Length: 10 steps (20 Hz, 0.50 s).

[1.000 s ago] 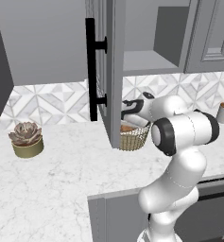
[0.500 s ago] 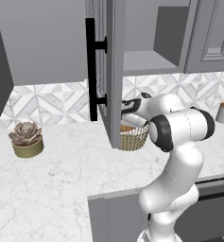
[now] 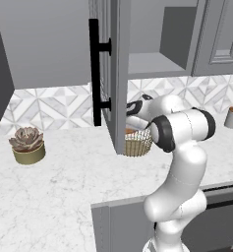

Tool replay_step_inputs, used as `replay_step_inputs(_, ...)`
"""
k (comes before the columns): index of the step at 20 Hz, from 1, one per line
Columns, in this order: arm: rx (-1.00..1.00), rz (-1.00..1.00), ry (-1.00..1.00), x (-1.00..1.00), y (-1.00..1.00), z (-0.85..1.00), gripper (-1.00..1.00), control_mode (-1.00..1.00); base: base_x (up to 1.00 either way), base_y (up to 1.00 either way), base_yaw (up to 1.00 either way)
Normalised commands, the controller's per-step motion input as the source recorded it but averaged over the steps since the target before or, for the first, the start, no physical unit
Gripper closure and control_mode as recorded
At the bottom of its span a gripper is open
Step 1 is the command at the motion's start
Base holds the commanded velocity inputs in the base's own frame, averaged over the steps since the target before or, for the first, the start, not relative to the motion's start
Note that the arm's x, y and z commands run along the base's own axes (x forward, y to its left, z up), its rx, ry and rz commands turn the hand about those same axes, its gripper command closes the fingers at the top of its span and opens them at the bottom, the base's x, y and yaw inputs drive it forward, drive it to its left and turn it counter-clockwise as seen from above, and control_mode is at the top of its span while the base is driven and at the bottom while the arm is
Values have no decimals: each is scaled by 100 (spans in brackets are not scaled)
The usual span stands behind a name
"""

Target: Open the cabinet, pick up the bread from the cabinet and place it in the basket. Then move the basket to the dining counter.

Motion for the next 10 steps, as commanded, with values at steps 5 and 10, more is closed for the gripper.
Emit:
replay_step_inputs(5,0,0,0,0,-7,-4,-100,-100,0,0,0)
replay_step_inputs(10,0,0,-3,-5,0,0,-100,-100,0,0,0)
